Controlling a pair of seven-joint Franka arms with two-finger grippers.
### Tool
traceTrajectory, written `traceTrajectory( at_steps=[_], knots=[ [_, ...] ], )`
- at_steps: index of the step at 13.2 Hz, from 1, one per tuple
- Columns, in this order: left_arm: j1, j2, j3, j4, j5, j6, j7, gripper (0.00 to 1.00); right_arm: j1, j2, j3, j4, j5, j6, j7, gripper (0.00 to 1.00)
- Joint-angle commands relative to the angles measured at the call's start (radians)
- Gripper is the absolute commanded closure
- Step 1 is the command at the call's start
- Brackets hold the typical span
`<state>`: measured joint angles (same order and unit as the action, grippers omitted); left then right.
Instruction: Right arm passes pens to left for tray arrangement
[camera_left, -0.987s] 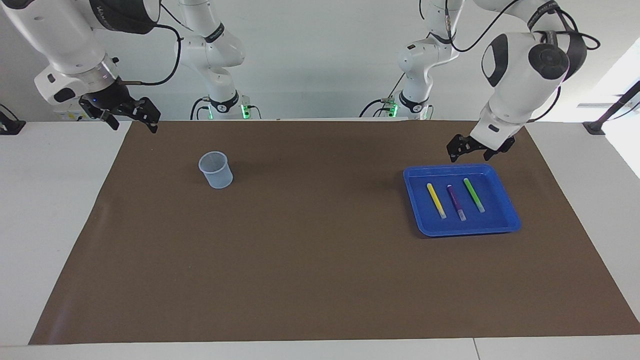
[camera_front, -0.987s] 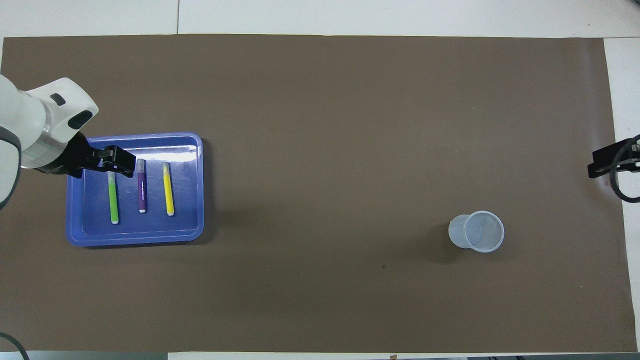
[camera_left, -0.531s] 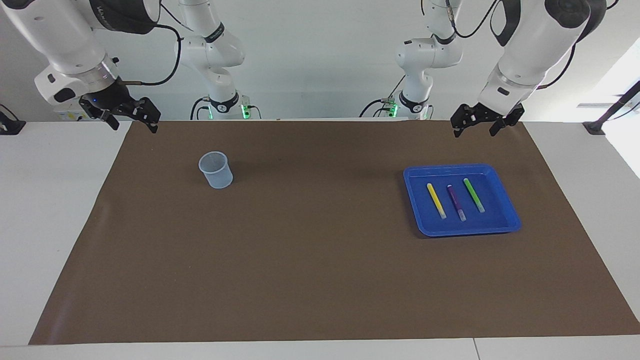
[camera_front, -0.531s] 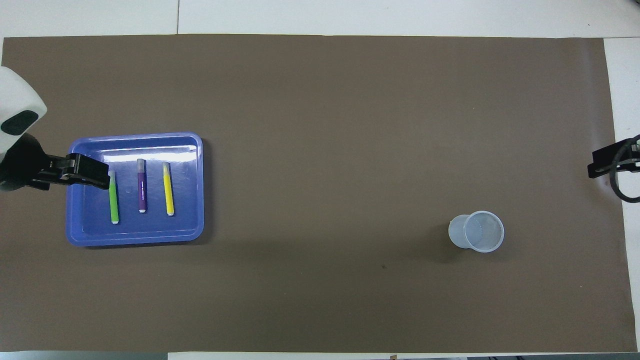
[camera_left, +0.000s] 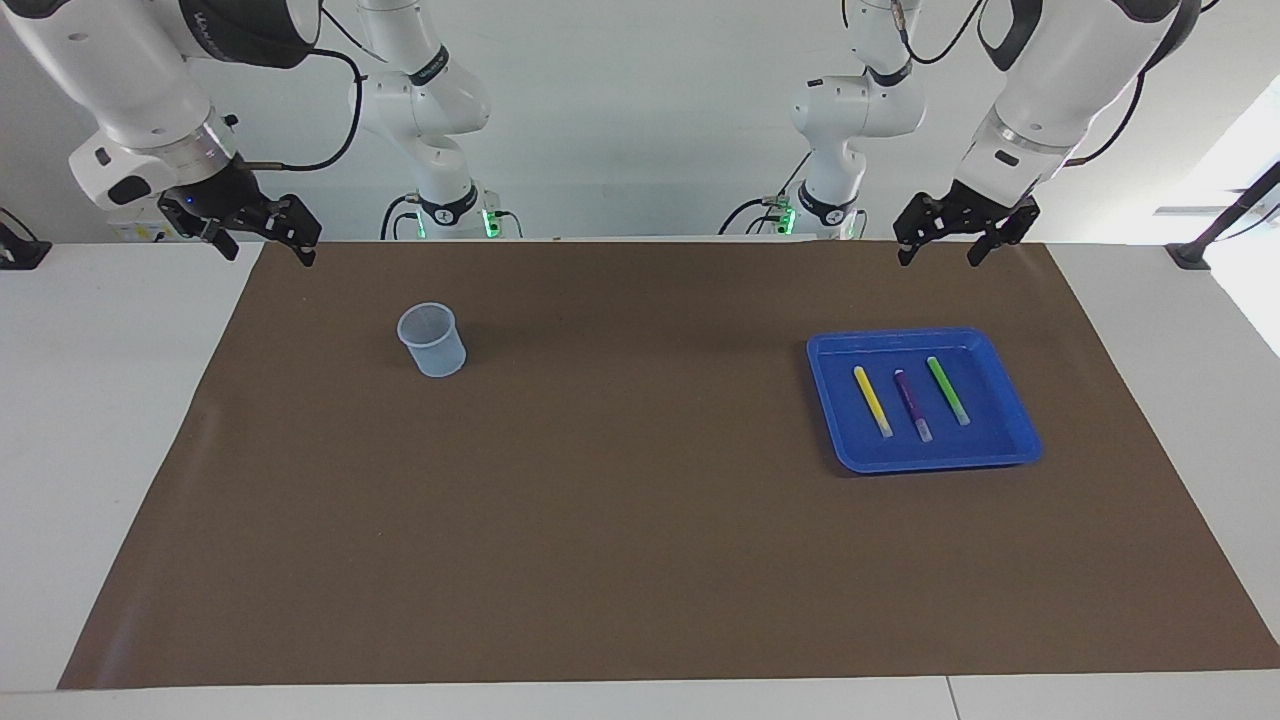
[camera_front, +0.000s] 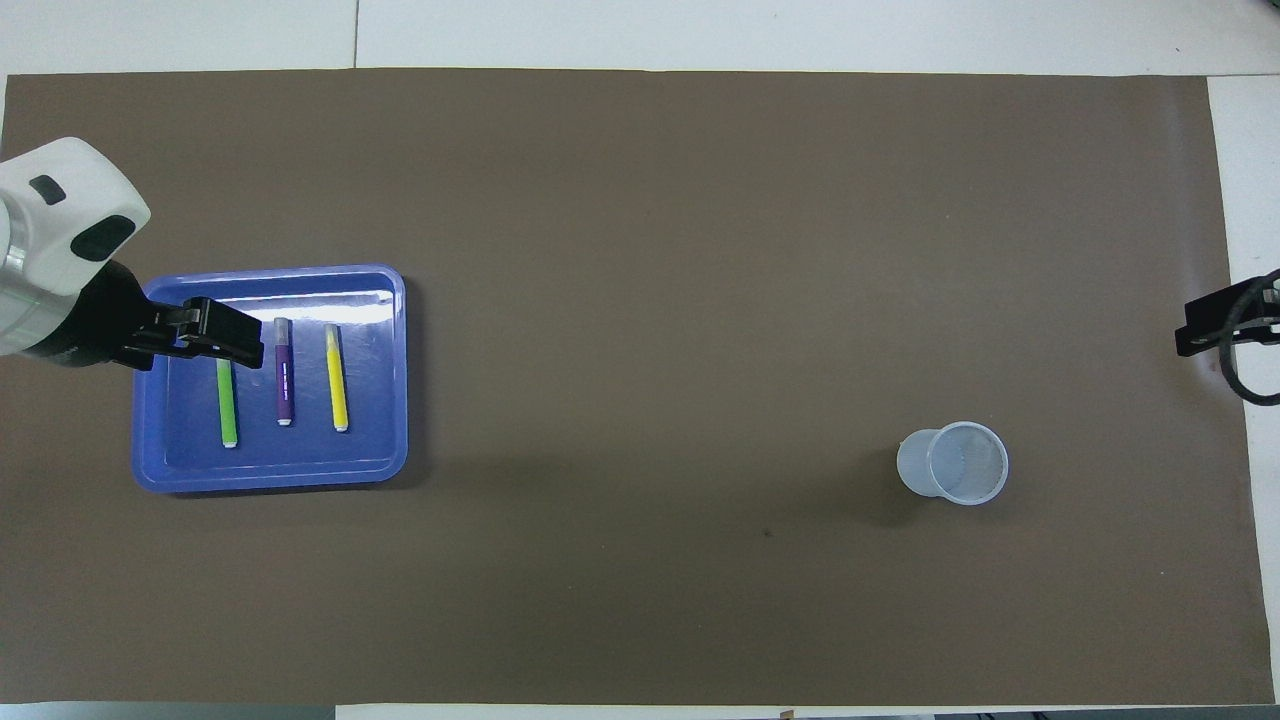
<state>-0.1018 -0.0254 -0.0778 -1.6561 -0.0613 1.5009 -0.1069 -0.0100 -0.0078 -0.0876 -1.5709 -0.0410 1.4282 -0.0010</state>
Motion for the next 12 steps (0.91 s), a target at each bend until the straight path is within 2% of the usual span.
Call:
traceTrajectory(
  at_steps=[1, 6, 12],
  knots=[
    [-0.022, 0.018, 0.013, 0.082, 0.0, -0.09, -0.019, 0.0, -0.007, -0.012, 0.0, -0.009, 0.021, -0.009, 0.003, 0.0],
    [-0.013, -0.031, 0.007, 0.044, 0.0, -0.076, -0.014, 0.0, -0.007, -0.012, 0.0, -0.009, 0.021, -0.009, 0.0, 0.0],
    [-0.013, -0.031, 0.009, 0.045, -0.002, -0.064, -0.019, 0.0, -0.007, -0.012, 0.0, -0.009, 0.021, -0.009, 0.003, 0.0]
  ],
)
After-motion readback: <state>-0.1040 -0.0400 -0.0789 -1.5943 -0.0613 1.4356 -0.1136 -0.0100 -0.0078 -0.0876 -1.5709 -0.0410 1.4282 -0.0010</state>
